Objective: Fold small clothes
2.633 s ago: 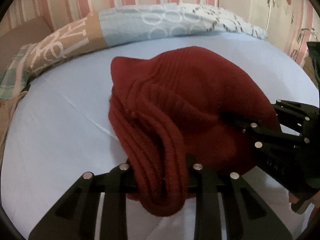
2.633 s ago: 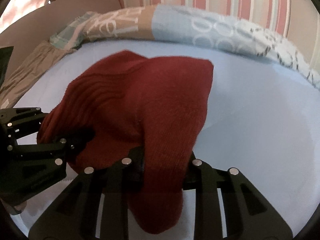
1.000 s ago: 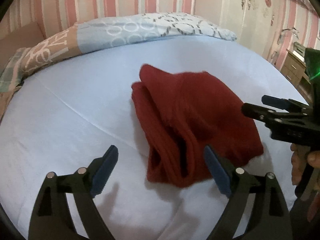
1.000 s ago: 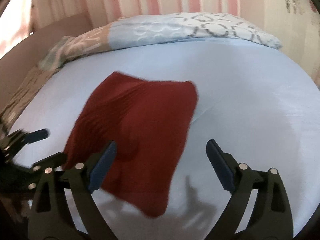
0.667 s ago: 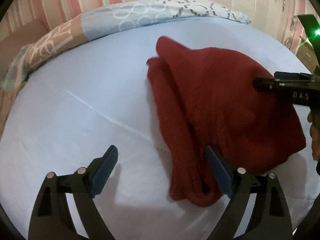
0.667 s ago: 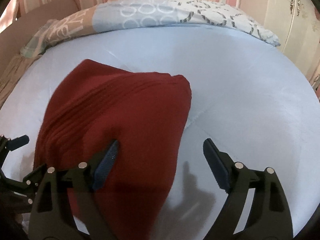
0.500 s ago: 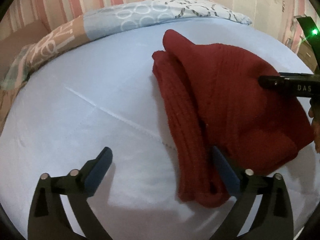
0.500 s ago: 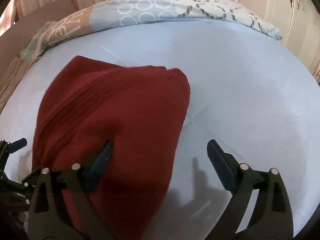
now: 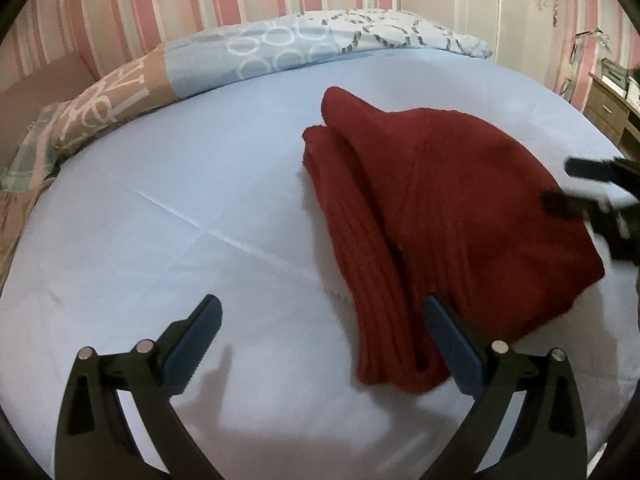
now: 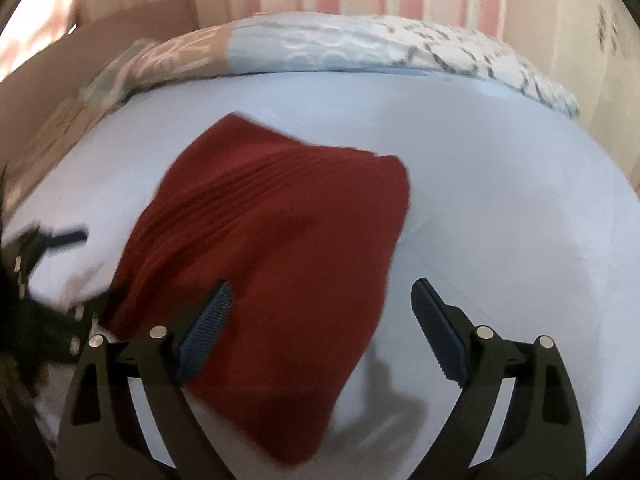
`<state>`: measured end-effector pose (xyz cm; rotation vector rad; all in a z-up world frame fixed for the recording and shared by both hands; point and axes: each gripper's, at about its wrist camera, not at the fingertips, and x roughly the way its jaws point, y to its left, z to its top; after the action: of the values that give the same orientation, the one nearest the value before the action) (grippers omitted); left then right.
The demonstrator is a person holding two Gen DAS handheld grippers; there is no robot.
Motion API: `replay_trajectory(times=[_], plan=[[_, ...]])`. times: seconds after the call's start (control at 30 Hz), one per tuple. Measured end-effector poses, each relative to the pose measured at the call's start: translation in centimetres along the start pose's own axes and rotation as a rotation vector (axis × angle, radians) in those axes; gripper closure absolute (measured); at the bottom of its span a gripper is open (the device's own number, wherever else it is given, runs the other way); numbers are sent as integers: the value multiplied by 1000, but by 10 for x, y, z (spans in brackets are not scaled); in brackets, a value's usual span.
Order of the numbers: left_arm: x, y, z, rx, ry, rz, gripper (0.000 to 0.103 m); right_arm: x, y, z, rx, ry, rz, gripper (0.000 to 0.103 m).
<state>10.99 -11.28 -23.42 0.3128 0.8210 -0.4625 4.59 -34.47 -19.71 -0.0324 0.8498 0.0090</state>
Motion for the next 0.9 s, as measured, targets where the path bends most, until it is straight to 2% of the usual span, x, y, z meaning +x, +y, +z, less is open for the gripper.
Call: replay_trajectory(times=[0.07, 0.17, 0.3, 0.37, 0.4, 0.47, 0.57, 0.67, 0.73, 0.83, 0.9], plan=[[4, 3, -6, -4, 18, 16, 2, 2, 8, -16, -42, 32, -42, 12], [11, 9, -11, -28, 25, 7, 1, 14, 2, -33, -39, 82, -96, 12], [12, 10, -15, -24, 11, 10, 1, 26, -11, -44, 35, 92, -82, 7], [7, 9, -16, -30, 7, 14, 2, 23, -10, -42, 49, 85, -64, 9], [3, 10, -16, -35, 5, 17, 2, 18, -8, -40, 51, 78, -50, 14], [-14, 11, -18, -44, -15, 30, 2, -3, -3, -36, 58, 35, -12, 15], [-46, 15, -22, -66, -50, 56, 2, -44, 10, -25, 70, -60, 39, 7], [-78, 24, -25, -118, -61, 59, 2, -81, 29, -13, 97, -131, 34, 3], [-95, 30, -26, -147, -59, 75, 2, -96, 39, -8, 117, -146, 32, 3], [-123, 36, -28, -182, -53, 136, 2, -114, 60, -1, 138, -126, -18, 3], [-140, 39, -29, -201, -60, 169, 2, -129, 74, -1, 150, -147, -63, 3]])
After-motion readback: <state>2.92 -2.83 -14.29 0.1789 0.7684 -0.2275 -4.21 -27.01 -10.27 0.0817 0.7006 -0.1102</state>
